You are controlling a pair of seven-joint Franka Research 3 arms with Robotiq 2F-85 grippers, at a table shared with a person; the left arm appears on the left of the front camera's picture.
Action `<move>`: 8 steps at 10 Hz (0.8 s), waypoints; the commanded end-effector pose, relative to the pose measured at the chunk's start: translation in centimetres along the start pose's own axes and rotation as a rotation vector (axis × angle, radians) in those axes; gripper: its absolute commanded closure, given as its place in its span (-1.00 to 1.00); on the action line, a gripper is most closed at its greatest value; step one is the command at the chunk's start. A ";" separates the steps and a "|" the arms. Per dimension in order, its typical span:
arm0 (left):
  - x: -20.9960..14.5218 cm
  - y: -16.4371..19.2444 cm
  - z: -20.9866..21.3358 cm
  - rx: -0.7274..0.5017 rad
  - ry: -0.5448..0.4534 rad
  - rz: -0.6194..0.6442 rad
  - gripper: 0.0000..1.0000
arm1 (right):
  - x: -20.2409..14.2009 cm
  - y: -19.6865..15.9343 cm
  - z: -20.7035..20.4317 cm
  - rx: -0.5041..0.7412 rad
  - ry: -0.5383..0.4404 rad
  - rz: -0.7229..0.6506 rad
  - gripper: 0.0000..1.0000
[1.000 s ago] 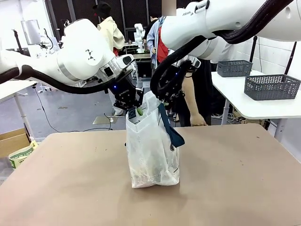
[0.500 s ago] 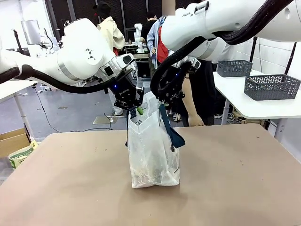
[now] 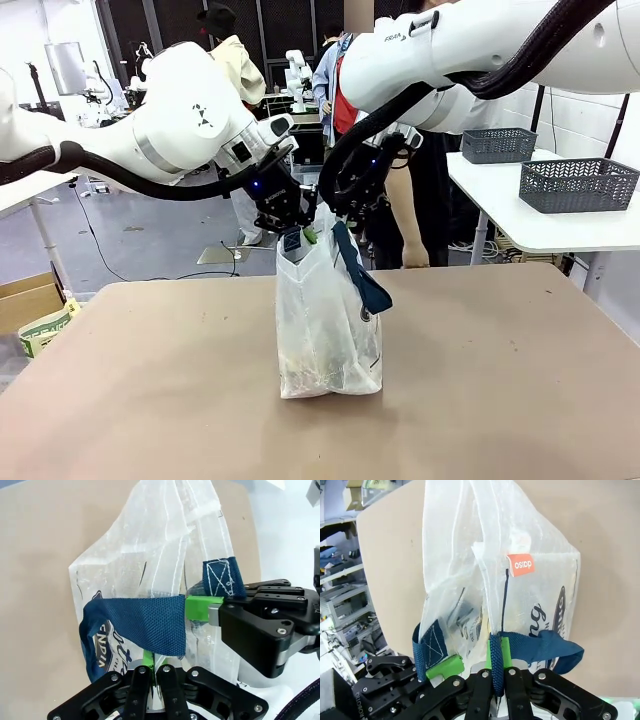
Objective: Transfer purchased items from the store into the shopping bag.
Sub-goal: Move the Reusable shopping bag to the right side of the table.
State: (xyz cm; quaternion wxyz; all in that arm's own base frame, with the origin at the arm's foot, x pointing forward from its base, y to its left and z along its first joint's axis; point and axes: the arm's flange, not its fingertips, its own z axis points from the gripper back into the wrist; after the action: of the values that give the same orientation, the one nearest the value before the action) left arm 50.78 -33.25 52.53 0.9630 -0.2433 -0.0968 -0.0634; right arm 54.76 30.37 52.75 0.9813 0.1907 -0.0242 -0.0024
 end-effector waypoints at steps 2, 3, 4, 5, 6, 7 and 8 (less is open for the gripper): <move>-0.4 0.1 0.1 -0.061 0.007 -0.018 1.00 | 0.9 -0.1 -0.2 0.025 -0.032 0.026 1.00; -0.4 0.1 0.1 -0.066 0.011 -0.021 1.00 | 1.0 0.0 -0.2 0.036 -0.040 0.036 1.00; -0.4 0.1 0.2 -0.071 0.013 -0.020 1.00 | 1.0 0.0 -0.3 0.043 -0.037 0.038 1.00; -0.4 0.1 0.2 -0.077 0.013 -0.019 1.00 | 1.2 0.1 -0.3 0.051 -0.034 0.038 1.00; -0.3 0.1 0.2 -0.082 0.011 -0.021 1.00 | 1.2 0.1 -0.3 0.054 -0.033 0.038 1.00; -0.3 0.1 0.3 -0.083 0.009 -0.024 1.00 | 1.3 0.1 -0.3 0.056 -0.037 0.043 1.00; -0.3 0.1 0.4 -0.083 0.006 -0.028 1.00 | 1.4 0.1 -0.3 0.056 -0.035 0.047 1.00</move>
State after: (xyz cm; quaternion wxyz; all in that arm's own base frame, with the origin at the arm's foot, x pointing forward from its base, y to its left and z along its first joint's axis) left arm 50.70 -33.40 52.59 0.9579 -0.2635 -0.0917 -0.0681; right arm 55.62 30.57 52.52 0.9795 0.1973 -0.0391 0.0107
